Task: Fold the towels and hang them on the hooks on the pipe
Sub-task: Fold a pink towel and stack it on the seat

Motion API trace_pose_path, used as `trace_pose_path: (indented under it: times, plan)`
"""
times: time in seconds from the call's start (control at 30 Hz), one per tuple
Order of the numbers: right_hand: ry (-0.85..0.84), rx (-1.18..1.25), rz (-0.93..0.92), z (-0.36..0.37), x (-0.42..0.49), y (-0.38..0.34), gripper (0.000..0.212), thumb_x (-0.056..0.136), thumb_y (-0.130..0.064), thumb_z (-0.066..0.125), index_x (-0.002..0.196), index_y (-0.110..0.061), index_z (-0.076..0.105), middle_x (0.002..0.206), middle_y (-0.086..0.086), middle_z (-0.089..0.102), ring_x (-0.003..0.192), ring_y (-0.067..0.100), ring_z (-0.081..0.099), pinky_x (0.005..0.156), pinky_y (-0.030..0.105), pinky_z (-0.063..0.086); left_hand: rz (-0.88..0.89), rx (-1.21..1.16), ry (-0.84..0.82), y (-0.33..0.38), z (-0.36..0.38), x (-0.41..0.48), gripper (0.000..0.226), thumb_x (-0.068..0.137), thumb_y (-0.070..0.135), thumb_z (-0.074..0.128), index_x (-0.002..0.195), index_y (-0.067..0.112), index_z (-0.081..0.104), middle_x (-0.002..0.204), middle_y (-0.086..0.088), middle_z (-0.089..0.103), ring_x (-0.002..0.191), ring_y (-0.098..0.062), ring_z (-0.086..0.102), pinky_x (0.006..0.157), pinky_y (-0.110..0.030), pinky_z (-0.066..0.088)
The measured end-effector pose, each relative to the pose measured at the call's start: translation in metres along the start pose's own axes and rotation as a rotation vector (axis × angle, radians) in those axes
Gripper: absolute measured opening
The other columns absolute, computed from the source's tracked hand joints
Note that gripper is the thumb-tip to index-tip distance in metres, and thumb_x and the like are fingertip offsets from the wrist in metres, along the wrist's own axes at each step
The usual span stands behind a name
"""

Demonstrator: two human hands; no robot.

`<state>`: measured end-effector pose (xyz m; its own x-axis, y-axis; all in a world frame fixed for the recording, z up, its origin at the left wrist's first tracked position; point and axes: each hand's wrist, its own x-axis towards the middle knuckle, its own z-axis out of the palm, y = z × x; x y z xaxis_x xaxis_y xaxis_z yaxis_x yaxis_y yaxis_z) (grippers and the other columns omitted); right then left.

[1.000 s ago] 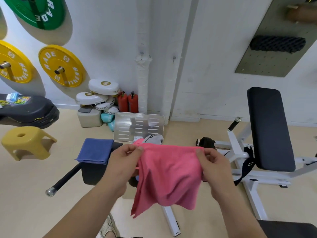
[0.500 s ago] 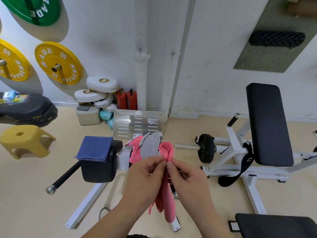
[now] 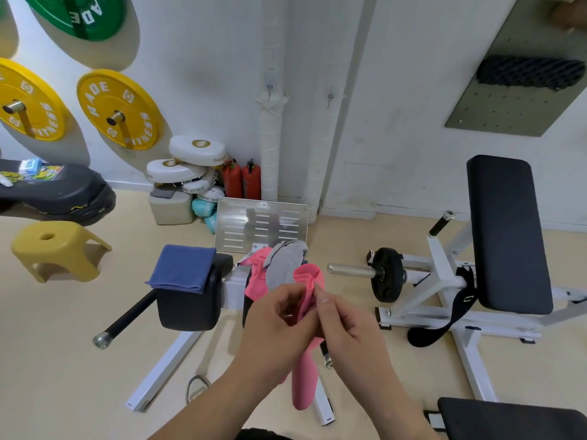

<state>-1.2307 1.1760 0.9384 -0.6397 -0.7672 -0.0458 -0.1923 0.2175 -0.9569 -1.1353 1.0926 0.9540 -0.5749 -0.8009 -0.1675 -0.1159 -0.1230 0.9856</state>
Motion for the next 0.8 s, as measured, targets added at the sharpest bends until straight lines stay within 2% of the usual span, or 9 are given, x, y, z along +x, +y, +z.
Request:
trace_pose_path:
  times: [0.07, 0.13, 0.2, 0.3, 0.37, 0.43, 0.53, 0.7, 0.8]
  plan:
    - [-0.011, 0.098, 0.046, -0.004, 0.002, 0.001, 0.038, 0.105, -0.041, 0.051, 0.089, -0.018, 0.077, 0.079, 0.008, 0.074, 0.075, 0.026, 0.07, 0.067, 0.04, 0.054, -0.014, -0.003, 0.051, -0.003, -0.004, 0.005, 0.011, 0.09, 0.006, 0.075, 0.087, 0.017, 0.077, 0.079, -0.003, 0.078, 0.071, -0.015, 0.074, 0.059, -0.018, 0.053]
    - [0.057, 0.142, 0.072, -0.008, 0.005, 0.005, 0.023, 0.103, -0.032, 0.058, 0.095, -0.031, 0.08, 0.092, 0.004, 0.077, 0.089, 0.022, 0.075, 0.08, 0.039, 0.062, -0.006, 0.027, 0.037, -0.005, -0.011, 0.011, 0.014, 0.09, 0.006, 0.073, 0.086, 0.018, 0.077, 0.079, 0.0, 0.078, 0.071, -0.013, 0.07, 0.061, -0.021, 0.05]
    - [0.097, 0.122, 0.121, -0.015, 0.009, 0.013, 0.017, 0.097, -0.026, 0.069, 0.109, -0.038, 0.075, 0.109, -0.004, 0.075, 0.1, 0.014, 0.073, 0.081, 0.027, 0.061, 0.007, 0.051, -0.045, -0.001, -0.019, 0.013, 0.015, 0.091, 0.008, 0.074, 0.086, 0.021, 0.076, 0.079, 0.003, 0.076, 0.069, -0.009, 0.064, 0.064, -0.024, 0.047]
    - [-0.064, 0.19, 0.212, -0.029, 0.017, 0.018, 0.057, 0.084, -0.041, 0.081, 0.137, -0.031, 0.062, 0.132, -0.012, 0.068, 0.123, 0.005, 0.063, 0.098, 0.028, 0.055, 0.019, 0.017, -0.241, 0.016, -0.036, 0.017, 0.017, 0.095, 0.005, 0.069, 0.089, 0.021, 0.07, 0.081, 0.0, 0.073, 0.071, -0.01, 0.064, 0.064, -0.025, 0.049]
    - [-0.245, 0.32, 0.208, -0.04, 0.025, 0.016, 0.06, 0.084, -0.039, 0.078, 0.139, -0.02, 0.061, 0.135, -0.004, 0.069, 0.129, 0.013, 0.062, 0.107, 0.036, 0.051, 0.038, -0.06, -0.334, 0.03, -0.05, 0.022, 0.008, 0.095, 0.006, 0.068, 0.094, 0.015, 0.066, 0.082, -0.002, 0.074, 0.074, -0.012, 0.066, 0.065, -0.023, 0.052]
    - [-0.35, 0.38, 0.202, -0.045, 0.032, 0.01, 0.055, 0.085, -0.037, 0.075, 0.133, -0.012, 0.065, 0.131, 0.009, 0.071, 0.124, 0.021, 0.066, 0.107, 0.04, 0.051, 0.056, -0.102, -0.323, 0.042, -0.062, 0.027, 0.008, 0.092, 0.012, 0.066, 0.099, 0.009, 0.063, 0.078, 0.0, 0.073, 0.069, -0.011, 0.065, 0.061, -0.021, 0.052]
    - [-0.254, 0.381, 0.209, -0.036, 0.041, 0.007, 0.053, 0.078, -0.04, 0.081, 0.115, -0.004, 0.071, 0.117, 0.026, 0.071, 0.105, 0.028, 0.066, 0.095, 0.046, 0.05, 0.024, -0.076, -0.192, 0.049, -0.076, 0.034, 0.004, 0.1, 0.011, 0.06, 0.102, 0.008, 0.059, 0.064, 0.008, 0.069, 0.046, -0.004, 0.051, 0.042, -0.015, 0.041]
    - [-0.175, 0.446, 0.226, -0.007, 0.046, -0.004, 0.037, 0.085, -0.026, 0.077, 0.114, -0.005, 0.067, 0.104, 0.007, 0.076, 0.093, 0.019, 0.069, 0.076, 0.029, 0.054, 0.03, 0.009, -0.061, 0.036, -0.1, 0.05, 0.004, 0.102, 0.023, 0.061, 0.099, 0.024, 0.062, 0.065, 0.001, 0.066, 0.05, -0.011, 0.046, 0.052, -0.031, 0.041]
    - [-0.237, 0.414, 0.238, 0.007, 0.054, -0.018, 0.036, 0.089, -0.029, 0.078, 0.118, -0.01, 0.072, 0.114, 0.009, 0.078, 0.104, 0.021, 0.075, 0.079, 0.026, 0.058, -0.009, 0.012, -0.086, 0.035, -0.115, 0.06, 0.011, 0.103, 0.021, 0.061, 0.096, 0.029, 0.064, 0.07, 0.001, 0.071, 0.056, -0.013, 0.049, 0.062, -0.039, 0.044]
